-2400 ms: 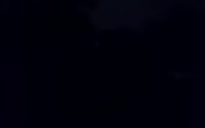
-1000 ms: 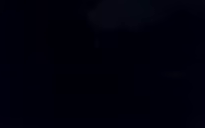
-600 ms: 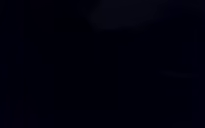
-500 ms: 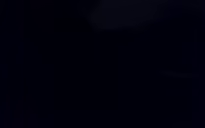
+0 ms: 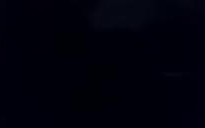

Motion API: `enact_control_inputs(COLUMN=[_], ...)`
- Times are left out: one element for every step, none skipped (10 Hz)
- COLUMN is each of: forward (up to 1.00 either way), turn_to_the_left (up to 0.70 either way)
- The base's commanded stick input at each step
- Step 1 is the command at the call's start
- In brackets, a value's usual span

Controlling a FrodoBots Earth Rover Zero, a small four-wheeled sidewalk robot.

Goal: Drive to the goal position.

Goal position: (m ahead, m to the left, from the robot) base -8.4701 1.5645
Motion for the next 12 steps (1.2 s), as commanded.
enact_control_inputs(forward=[-1.00,-1.00,-1.00,-1.00,-1.00,-1.00,-1.00,-1.00,-1.00,-1.00,-1.00,-1.00], turn_to_the_left=[0.00,0.00,0.00,0.00,0.00,0.00,0.00,0.00,0.00,0.00,0.00,0.00])
